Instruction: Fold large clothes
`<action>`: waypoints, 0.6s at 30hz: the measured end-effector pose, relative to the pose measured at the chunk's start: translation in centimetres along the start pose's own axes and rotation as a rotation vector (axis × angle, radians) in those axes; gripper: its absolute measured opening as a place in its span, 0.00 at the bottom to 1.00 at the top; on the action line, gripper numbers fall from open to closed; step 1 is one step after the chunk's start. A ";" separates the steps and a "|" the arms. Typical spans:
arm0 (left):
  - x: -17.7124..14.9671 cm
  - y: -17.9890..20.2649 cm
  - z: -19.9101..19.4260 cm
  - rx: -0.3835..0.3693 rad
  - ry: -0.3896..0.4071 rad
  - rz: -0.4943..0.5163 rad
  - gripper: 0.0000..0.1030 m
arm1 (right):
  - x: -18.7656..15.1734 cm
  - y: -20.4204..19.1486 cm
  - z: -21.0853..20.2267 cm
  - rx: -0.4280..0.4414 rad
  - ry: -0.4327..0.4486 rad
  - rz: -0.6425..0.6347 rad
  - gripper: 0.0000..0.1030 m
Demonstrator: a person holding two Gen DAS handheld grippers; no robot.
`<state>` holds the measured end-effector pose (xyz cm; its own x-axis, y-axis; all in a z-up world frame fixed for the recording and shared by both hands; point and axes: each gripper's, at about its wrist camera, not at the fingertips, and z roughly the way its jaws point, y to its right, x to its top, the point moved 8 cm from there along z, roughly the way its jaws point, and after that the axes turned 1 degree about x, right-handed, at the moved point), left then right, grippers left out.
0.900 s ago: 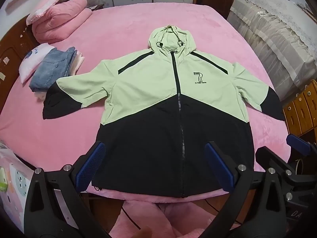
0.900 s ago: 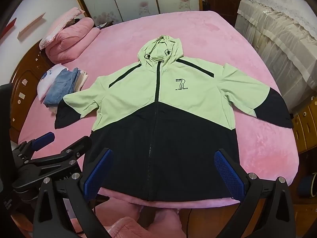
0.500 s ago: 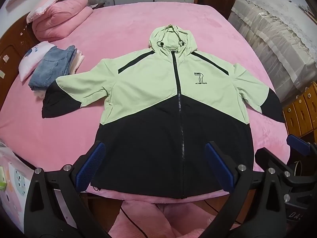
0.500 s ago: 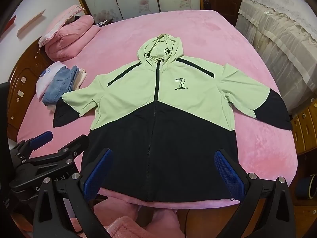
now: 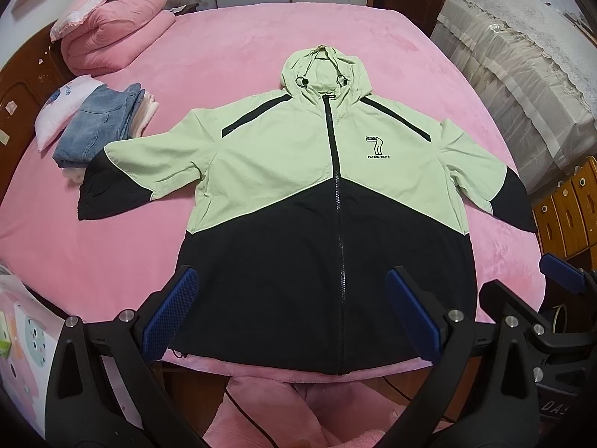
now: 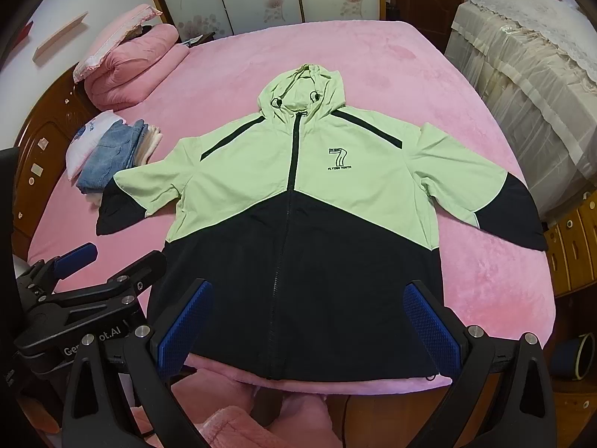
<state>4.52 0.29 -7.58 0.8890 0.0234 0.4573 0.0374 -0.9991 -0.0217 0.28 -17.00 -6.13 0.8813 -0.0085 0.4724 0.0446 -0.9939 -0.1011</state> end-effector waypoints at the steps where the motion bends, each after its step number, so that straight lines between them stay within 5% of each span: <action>1: 0.0 0.0 0.0 0.000 0.000 0.000 0.97 | 0.0 0.0 0.0 -0.001 0.001 0.000 1.00; 18: 0.1 0.0 -0.1 0.001 0.000 -0.001 0.97 | 0.1 0.1 0.0 -0.012 -0.004 -0.002 1.00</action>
<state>4.52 0.30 -7.44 0.8889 0.0240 0.4576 0.0384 -0.9990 -0.0221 0.37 -17.14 -6.16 0.8832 -0.0056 0.4690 0.0411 -0.9952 -0.0893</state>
